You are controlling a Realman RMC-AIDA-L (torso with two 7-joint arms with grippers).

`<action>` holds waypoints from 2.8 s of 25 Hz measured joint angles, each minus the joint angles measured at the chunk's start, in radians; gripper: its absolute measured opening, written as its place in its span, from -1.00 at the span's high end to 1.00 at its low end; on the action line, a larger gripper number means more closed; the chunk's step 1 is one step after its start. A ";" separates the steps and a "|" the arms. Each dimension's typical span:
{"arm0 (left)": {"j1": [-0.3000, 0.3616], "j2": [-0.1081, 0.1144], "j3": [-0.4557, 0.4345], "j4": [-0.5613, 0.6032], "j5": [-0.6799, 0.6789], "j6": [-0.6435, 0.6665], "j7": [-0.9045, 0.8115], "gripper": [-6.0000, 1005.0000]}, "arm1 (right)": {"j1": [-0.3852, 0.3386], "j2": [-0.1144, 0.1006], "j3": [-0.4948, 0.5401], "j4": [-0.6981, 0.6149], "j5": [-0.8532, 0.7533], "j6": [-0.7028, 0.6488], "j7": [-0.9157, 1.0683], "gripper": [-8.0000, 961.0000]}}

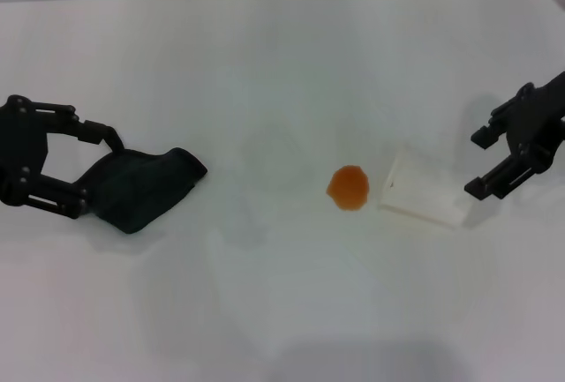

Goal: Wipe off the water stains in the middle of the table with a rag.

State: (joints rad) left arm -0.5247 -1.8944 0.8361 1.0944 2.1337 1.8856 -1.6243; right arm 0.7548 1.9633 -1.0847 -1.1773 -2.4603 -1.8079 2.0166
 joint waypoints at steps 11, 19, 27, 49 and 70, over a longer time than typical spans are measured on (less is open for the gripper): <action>0.000 -0.011 0.005 0.001 0.000 -0.001 0.006 -0.77 | 0.106 0.039 -0.116 0.067 -0.107 0.026 0.135 -0.67; 0.000 -0.020 0.028 0.001 0.003 -0.008 0.006 -0.77 | 0.166 0.049 -0.199 0.156 -0.136 0.075 0.195 -0.67; 0.000 -0.027 0.032 0.001 0.006 -0.010 0.008 -0.77 | 0.205 0.052 -0.317 0.211 -0.137 0.145 0.281 -0.67; -0.002 -0.061 0.040 -0.001 0.051 -0.023 0.020 -0.78 | 0.231 0.060 -0.459 0.366 -0.129 0.332 0.321 -0.66; 0.001 -0.062 0.038 -0.003 0.054 -0.029 0.020 -0.78 | 0.070 0.050 -0.381 0.147 -0.092 0.312 0.265 -0.49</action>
State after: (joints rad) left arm -0.5235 -1.9563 0.8742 1.0911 2.1874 1.8566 -1.6045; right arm 0.8252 2.0137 -1.4653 -1.0306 -2.5527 -1.4955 2.2813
